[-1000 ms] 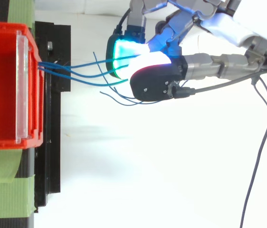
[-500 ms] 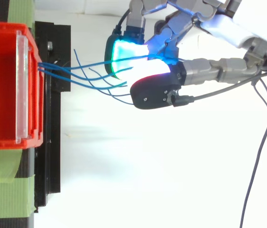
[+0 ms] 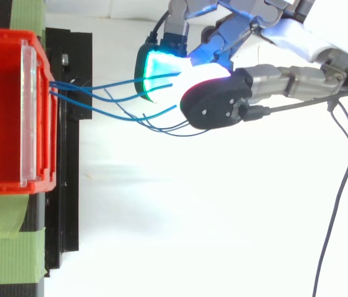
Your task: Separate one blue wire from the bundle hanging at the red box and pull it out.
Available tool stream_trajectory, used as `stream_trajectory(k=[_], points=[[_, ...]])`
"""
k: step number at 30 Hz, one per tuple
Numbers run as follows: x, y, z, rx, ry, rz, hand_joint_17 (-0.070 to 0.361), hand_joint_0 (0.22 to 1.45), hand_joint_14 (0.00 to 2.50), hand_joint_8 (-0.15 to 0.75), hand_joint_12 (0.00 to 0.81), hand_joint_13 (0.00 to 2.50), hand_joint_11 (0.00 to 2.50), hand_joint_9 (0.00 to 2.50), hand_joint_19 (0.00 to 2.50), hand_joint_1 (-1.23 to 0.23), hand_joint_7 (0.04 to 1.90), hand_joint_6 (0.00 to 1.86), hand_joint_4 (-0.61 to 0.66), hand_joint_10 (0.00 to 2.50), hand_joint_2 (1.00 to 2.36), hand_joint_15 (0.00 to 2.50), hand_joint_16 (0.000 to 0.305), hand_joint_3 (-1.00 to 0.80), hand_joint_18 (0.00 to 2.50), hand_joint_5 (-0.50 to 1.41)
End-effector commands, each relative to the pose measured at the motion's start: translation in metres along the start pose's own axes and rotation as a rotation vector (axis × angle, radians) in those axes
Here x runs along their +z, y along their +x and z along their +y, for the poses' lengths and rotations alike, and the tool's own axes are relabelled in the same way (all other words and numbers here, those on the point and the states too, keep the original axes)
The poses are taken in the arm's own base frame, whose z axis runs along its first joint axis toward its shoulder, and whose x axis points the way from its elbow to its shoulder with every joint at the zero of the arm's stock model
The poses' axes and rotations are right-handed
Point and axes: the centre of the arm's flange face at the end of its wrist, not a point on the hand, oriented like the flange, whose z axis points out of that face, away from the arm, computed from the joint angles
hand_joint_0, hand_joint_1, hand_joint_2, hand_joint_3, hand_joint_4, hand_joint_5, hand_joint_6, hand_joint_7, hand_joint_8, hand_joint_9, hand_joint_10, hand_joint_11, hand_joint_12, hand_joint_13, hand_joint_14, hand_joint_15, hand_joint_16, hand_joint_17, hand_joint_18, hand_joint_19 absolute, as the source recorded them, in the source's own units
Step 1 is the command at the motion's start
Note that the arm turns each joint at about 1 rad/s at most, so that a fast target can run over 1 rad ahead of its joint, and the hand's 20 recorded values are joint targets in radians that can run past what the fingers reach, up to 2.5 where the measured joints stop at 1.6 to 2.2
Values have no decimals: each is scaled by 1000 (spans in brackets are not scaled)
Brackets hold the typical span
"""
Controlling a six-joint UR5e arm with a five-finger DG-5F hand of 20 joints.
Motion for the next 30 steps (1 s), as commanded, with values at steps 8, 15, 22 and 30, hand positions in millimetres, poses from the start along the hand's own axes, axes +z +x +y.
stream_trajectory(k=[8,15,22,30], points=[[-1,1,0,-2,4,3,104,622,753,378,330,1392,1293,1178,1179,-634,1139,819,195,20,1019,1493,46,-303,978,-180],[0,0,-1,-2,4,2,105,597,793,387,336,1410,1306,1222,1204,-643,1159,836,190,20,1024,1475,47,-208,1016,-169],[0,0,0,-2,4,3,113,548,834,391,349,1420,1281,1238,1190,-488,1164,801,213,22,1007,1434,50,-433,1048,-161],[0,0,0,-2,2,3,105,610,804,379,332,1441,1321,1293,1209,-541,1167,788,205,22,1014,1463,47,-359,1045,-148]])
